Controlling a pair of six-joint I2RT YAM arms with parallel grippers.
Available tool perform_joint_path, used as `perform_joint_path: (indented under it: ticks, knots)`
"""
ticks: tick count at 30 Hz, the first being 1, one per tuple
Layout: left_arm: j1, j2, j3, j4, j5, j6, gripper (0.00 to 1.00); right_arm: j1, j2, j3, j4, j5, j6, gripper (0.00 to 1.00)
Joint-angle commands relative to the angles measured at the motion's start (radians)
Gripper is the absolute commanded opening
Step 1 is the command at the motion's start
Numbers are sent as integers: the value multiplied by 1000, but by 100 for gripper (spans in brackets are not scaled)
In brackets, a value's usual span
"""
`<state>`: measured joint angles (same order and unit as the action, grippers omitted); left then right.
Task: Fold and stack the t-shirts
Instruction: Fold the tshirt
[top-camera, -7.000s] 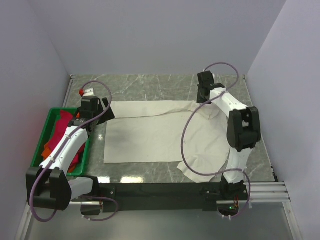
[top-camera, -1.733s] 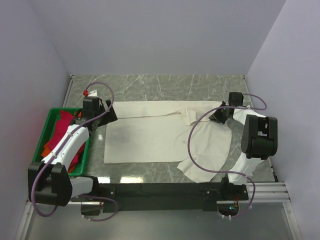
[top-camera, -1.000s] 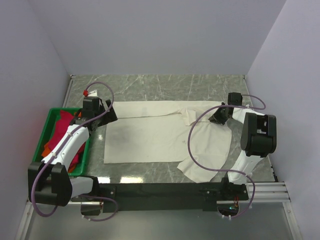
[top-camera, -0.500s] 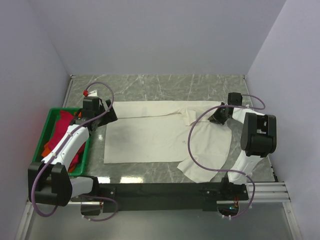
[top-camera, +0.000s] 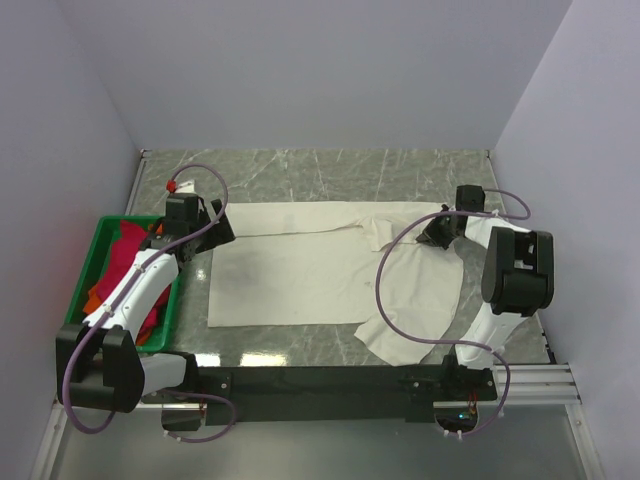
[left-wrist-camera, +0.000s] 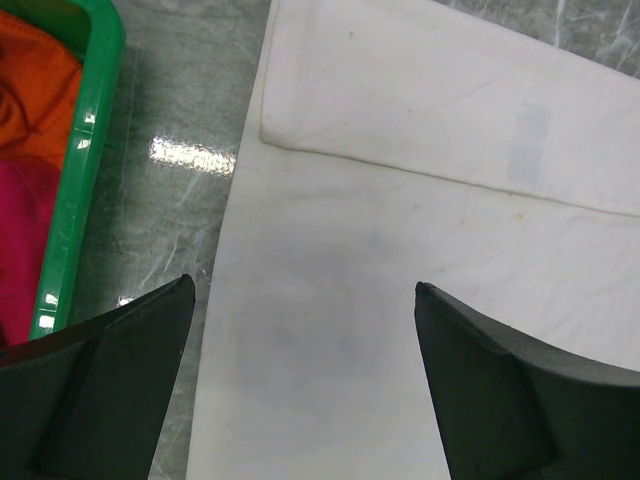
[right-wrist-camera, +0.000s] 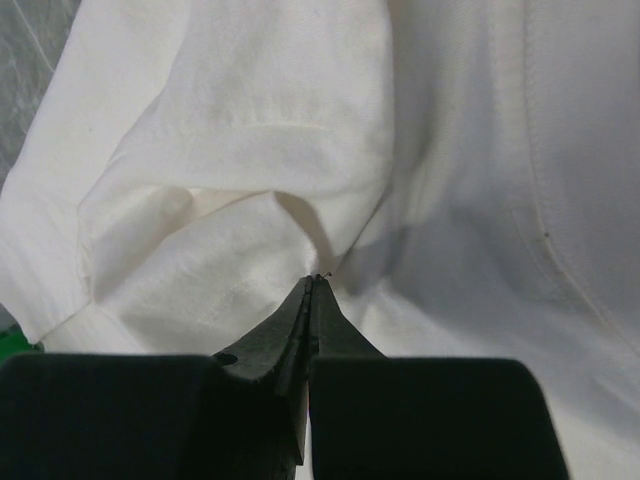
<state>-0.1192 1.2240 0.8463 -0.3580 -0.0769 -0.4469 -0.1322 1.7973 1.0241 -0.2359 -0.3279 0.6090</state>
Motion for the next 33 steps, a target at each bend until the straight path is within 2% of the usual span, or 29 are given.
perform_joint_path:
  ticks: [1, 9, 15, 27, 28, 33]
  knots:
    - [-2, -3, 7, 13, -8, 11, 97, 6, -97, -13, -9, -26, 15, 0]
    - [-2, -1, 8, 10, -9, 11, 97, 28, -225, -79, -26, -82, 70, 0]
    - [-2, -3, 8, 10, -6, 11, 97, 89, -257, -130, -11, -120, 112, 0]
    - [-2, -3, 8, 5, -1, 14, 97, 200, -250, -208, 1, -97, 135, 0]
    - [-2, -3, 10, 5, -1, 14, 97, 204, -246, -214, 7, -100, 132, 1]
    - [-2, -3, 8, 5, 0, 13, 97, 233, -265, -175, -49, -45, 62, 19]
